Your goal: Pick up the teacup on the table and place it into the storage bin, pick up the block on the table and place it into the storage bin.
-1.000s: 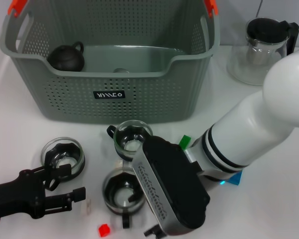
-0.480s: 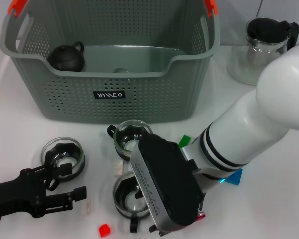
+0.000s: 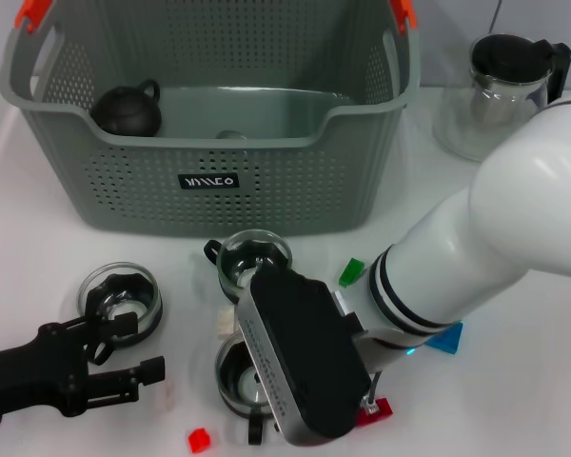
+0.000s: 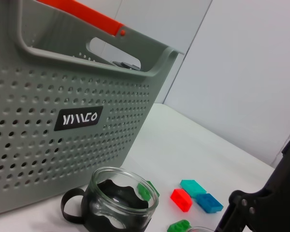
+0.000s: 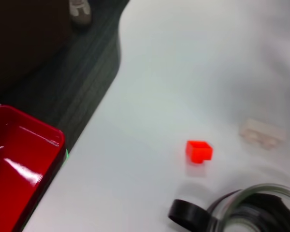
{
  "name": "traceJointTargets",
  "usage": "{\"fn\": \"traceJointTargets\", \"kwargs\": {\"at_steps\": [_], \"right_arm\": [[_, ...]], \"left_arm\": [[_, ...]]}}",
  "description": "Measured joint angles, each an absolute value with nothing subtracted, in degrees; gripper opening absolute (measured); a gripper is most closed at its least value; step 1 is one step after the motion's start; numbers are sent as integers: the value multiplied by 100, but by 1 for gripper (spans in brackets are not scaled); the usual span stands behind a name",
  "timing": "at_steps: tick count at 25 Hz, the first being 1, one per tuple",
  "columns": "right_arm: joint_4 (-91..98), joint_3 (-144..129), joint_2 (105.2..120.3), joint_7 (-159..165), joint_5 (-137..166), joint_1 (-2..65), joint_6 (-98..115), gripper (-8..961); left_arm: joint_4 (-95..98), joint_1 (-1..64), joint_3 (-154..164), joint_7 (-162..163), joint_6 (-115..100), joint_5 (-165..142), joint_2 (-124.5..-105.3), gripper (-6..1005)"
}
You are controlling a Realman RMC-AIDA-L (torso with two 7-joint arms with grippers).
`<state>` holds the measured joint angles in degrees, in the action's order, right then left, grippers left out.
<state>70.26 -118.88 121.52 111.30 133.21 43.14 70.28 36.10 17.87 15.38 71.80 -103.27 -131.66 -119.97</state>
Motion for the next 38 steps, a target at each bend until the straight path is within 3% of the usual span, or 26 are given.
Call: {"fn": "traceJointTargets", "kwargs": {"at_steps": [4, 18, 23, 31, 38], "right_arm": [[7003, -11874, 12147, 11187, 13323, 4341, 7018, 557], [7278, -11658, 12122, 11265, 13280, 4303, 7218, 118], [7668, -11057, 12096, 11317, 13149, 4237, 7852, 60], [9192, -8518, 12027, 11208, 11817, 3776, 8868, 59], [8903, -7314, 12038, 11639, 10350, 3779, 7404, 58]], "left_arm": [[3604, 1793, 1538, 7181, -10327, -13166, -11997, 873], [3603, 1793, 1538, 7192, -10346, -13166, -12006, 873], [3603, 1793, 1538, 7203, -10352, -13163, -12006, 873], [3604, 1793, 1532, 7202, -10332, -13157, -12006, 873], [3604, 1827, 1519, 7191, -10322, -13155, -12006, 873]]}}
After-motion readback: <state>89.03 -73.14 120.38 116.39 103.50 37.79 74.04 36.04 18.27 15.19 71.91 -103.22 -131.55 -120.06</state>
